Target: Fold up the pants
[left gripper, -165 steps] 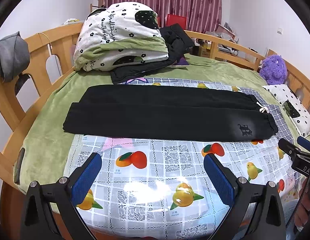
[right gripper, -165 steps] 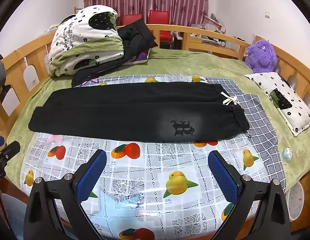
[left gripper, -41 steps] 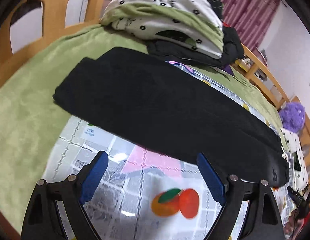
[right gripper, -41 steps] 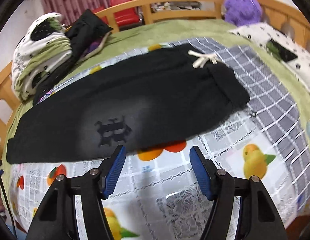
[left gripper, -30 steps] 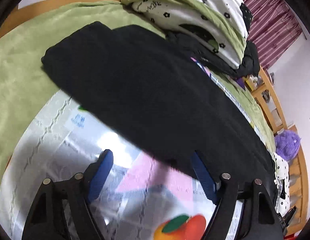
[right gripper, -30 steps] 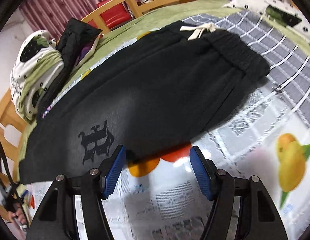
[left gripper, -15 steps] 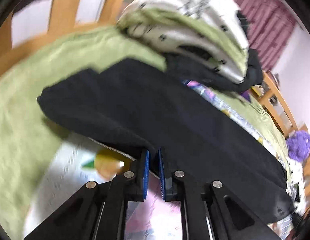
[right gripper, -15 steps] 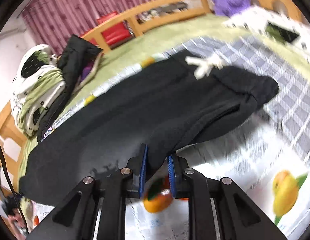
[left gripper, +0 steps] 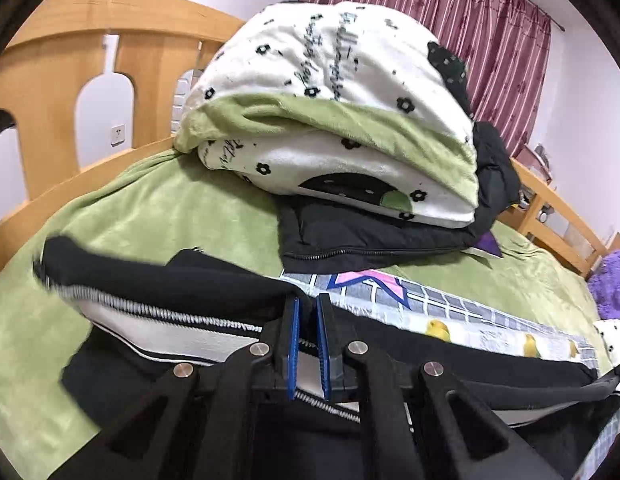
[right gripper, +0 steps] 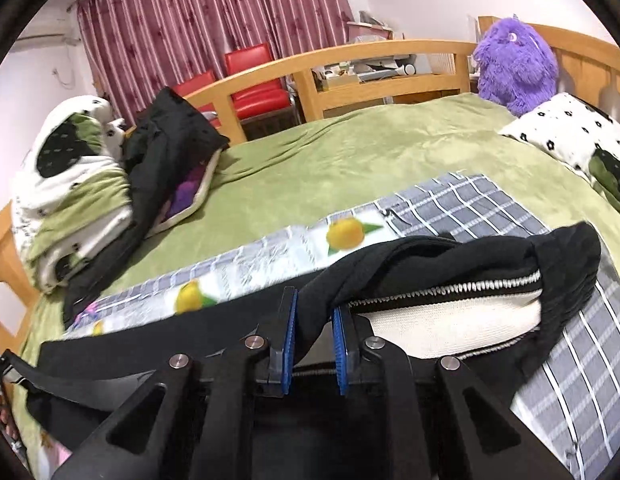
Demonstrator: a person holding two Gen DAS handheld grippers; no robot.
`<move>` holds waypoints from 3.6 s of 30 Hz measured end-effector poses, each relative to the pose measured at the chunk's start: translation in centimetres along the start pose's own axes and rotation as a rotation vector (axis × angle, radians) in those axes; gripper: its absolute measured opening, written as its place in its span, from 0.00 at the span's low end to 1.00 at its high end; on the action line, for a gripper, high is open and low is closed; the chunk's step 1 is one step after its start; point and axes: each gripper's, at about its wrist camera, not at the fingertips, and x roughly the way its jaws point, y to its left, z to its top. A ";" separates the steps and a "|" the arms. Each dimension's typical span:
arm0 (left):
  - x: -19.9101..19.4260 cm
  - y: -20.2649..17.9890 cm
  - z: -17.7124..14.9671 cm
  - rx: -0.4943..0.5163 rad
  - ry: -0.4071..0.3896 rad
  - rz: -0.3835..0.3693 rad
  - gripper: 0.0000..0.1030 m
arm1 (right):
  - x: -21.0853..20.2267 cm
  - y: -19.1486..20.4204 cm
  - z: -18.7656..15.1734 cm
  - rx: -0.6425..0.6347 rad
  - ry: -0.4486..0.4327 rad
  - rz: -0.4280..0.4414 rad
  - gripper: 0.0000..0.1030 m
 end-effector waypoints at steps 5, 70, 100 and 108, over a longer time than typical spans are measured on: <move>2.9 -1.0 -1.0 0.015 0.013 0.086 0.55 | 5.4 0.4 -0.2 -0.033 0.073 -0.039 0.43; -19.0 7.3 -18.2 0.079 0.383 0.110 0.59 | -20.5 -19.0 -22.3 0.273 0.115 -0.030 0.52; -18.5 12.3 -16.5 -0.076 0.330 0.192 0.60 | -20.4 -20.7 -14.9 0.202 0.103 -0.259 0.30; -16.9 14.1 -18.0 -0.047 0.339 0.145 0.16 | -21.2 -14.5 -16.0 0.131 0.154 -0.214 0.35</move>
